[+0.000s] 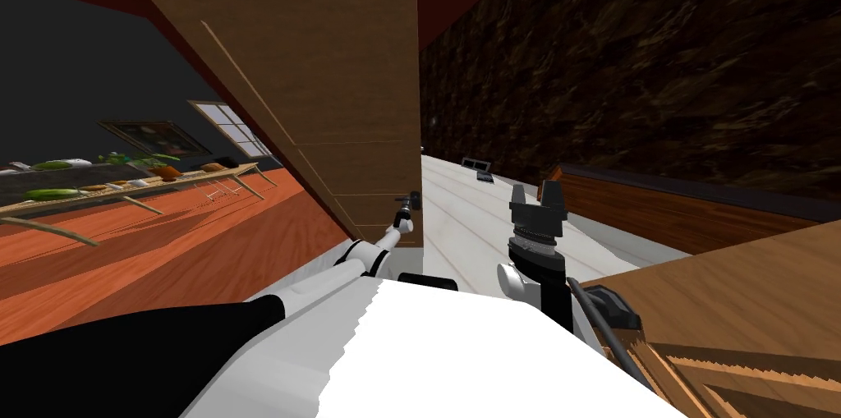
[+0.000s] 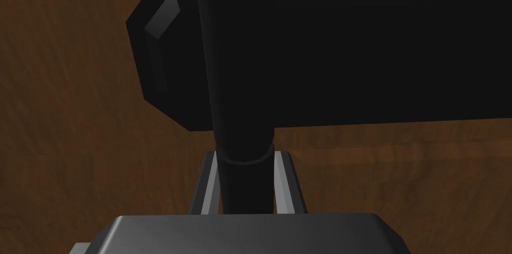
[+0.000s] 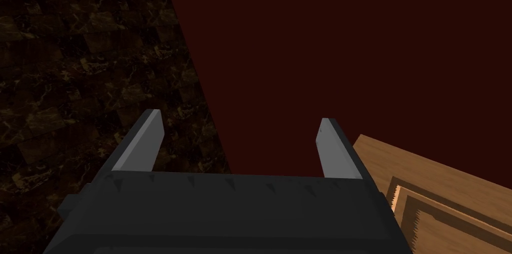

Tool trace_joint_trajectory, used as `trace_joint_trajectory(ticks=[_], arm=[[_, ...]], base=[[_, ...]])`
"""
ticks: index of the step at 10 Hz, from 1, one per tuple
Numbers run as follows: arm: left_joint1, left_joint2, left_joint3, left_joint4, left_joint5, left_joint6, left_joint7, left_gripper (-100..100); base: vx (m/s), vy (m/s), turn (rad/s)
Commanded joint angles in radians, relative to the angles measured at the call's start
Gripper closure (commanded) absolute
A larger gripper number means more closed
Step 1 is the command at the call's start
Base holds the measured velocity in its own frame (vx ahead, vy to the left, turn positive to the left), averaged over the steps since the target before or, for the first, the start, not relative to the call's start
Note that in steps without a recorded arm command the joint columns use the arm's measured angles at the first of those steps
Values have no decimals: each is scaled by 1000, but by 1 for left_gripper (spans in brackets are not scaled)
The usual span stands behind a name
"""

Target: Push the door open

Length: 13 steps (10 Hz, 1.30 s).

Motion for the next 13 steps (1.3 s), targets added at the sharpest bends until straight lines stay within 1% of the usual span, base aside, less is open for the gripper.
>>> trace_joint_trajectory(ticks=[1, 2, 3, 6, 7, 8, 9, 11, 13], arm=[[3, 24, 27, -18, 22, -18, -32, 100], [3, 24, 27, -18, 22, -18, -32, 100], [-1, 24, 44, -12, 38, -30, -54, 100], [-1, 24, 44, -12, 38, -30, -54, 100], [-7, 17, 69, -3, 63, -48, -86, 100], [-11, 8, 86, 3, 79, -59, -107, 100], [-13, 2, 93, 6, 87, -64, -117, 100], [-13, 2, 93, 6, 87, -64, -117, 100], [-13, 2, 93, 6, 87, -64, -117, 100]], base=[[170, -52, -39], [126, -30, 15], [121, -21, -29], [48, -1, 3], [80, -22, -15], [164, -65, 13], [163, -56, 30], [77, 0, 1], [4, 6, -6]])
